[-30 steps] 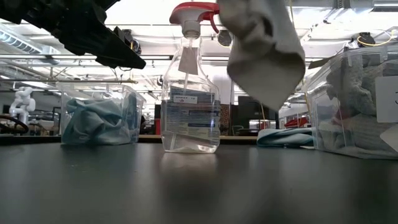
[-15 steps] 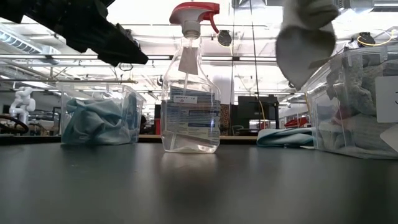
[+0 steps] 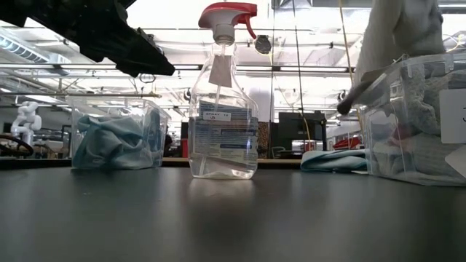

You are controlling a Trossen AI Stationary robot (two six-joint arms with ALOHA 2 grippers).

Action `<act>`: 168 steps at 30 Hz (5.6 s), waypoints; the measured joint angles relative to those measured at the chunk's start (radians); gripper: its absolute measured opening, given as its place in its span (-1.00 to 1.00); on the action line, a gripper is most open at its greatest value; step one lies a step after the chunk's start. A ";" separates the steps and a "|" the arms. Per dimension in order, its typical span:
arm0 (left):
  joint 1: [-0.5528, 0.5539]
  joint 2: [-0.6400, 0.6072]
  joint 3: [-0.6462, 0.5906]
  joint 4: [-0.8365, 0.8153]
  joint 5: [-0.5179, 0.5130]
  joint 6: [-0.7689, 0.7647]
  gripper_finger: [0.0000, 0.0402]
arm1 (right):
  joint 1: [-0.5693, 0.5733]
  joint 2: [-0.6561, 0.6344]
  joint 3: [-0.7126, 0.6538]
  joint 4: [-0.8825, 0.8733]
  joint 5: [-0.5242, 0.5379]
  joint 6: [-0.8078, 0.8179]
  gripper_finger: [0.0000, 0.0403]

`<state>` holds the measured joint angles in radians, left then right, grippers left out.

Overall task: Sort microfiber towel by color & place in baskets
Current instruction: Put the gray towel into the right transparent bin, then put the blue towel into the left transparent bin

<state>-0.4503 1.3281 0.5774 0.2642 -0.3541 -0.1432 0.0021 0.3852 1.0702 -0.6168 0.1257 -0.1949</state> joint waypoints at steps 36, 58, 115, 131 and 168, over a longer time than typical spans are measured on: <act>0.039 0.000 0.000 0.018 -0.022 0.023 -0.27 | 0.000 0.440 -0.318 -0.489 -0.051 0.445 -1.00; 0.039 0.000 0.000 0.014 -0.022 0.055 -0.27 | -0.003 0.691 -0.345 -0.530 -0.159 0.490 -0.99; 0.039 0.000 0.000 0.005 -0.021 0.099 -0.27 | -0.528 0.995 0.237 -0.453 0.283 0.151 0.05; 0.038 0.000 0.000 0.003 -0.021 0.099 -0.27 | -0.758 1.336 0.237 -0.358 0.026 0.148 0.06; 0.037 0.000 0.000 -0.012 -0.015 0.096 -0.27 | -0.813 1.589 0.235 -0.378 0.007 0.104 -0.93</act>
<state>-0.4129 1.3281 0.5777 0.2523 -0.3687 -0.0471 -0.8109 1.9747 1.3052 -0.9950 0.1322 -0.0908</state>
